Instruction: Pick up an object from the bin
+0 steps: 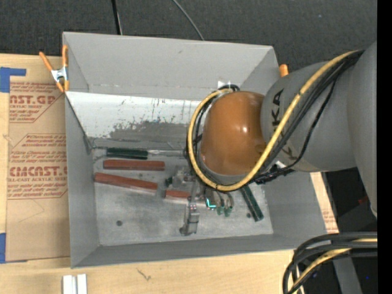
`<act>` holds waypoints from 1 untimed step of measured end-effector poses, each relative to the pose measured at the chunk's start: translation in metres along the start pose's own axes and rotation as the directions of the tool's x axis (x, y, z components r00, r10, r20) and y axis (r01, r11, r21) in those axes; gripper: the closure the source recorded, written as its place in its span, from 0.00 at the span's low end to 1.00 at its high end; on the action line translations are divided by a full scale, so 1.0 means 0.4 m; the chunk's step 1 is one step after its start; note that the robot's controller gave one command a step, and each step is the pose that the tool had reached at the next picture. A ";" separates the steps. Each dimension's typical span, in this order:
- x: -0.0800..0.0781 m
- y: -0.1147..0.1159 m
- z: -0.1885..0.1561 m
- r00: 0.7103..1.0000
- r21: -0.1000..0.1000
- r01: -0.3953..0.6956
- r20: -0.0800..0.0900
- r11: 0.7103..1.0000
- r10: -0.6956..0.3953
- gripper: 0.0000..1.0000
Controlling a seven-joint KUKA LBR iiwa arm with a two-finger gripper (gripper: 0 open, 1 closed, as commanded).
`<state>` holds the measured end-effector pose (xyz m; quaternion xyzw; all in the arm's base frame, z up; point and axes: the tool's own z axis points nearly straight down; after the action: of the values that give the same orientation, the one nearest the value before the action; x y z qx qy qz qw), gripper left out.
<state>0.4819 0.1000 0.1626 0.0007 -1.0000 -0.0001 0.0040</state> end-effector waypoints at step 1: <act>-0.005 -0.001 -0.009 1.000 -0.001 -0.001 0.008 1.000 0.001 0.00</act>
Offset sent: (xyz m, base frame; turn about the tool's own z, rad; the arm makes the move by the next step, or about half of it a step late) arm 0.0404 -0.0755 -0.0926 0.0033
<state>0.4840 0.0995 0.1663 0.0002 -1.0000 -0.0006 0.0002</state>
